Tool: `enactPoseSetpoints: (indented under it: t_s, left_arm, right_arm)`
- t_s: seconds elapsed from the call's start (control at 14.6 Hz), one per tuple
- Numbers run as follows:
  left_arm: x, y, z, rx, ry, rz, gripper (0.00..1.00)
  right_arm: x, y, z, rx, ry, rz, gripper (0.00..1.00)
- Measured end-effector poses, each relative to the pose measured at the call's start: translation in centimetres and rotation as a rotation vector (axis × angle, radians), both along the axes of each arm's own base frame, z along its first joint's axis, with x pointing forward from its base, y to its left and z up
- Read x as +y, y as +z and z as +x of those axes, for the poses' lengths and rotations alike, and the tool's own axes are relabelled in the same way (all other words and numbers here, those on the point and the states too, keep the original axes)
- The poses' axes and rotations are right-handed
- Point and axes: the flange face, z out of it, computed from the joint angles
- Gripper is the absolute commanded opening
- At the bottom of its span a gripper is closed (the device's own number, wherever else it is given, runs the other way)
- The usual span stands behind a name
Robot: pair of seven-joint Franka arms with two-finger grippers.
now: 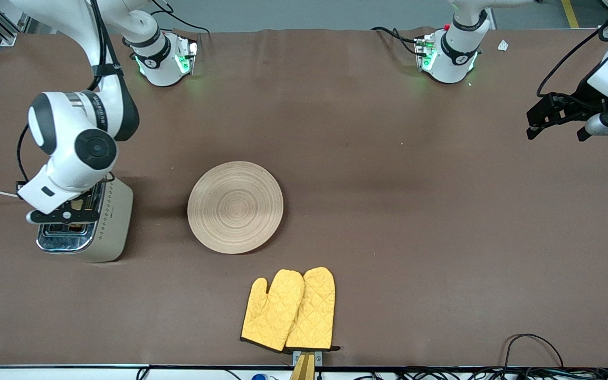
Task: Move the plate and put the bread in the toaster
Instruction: 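Open the right gripper and raise it away from the toaster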
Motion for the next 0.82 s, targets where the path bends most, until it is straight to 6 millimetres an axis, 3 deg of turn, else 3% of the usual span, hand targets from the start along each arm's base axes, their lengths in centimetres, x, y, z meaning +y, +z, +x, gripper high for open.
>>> enactPoseSetpoints:
  t_s: [0.27,0.48,0.62,0.82]
  left_arm:
    - [0.0,0.0,0.0,0.0,0.0,0.0,1.0]
    - [0.0,0.0,0.0,0.0,0.0,0.0,1.0]
    - [0.0,0.0,0.0,0.0,0.0,0.0,1.0]
    - [0.0,0.0,0.0,0.0,0.001,0.0,1.0]
  right_arm:
    - [1.5,4.8,1.2,-0.066,-0.127,0.191,1.0]
    - [1.1,12.4,1.8,-0.121,-0.28,0.398,1.0]
    - [-0.5,16.9,1.7,-0.146,-0.341,0.568,1.0]
    - [-6.6,19.2,0.5,-0.096,-0.355,0.777,1.0]
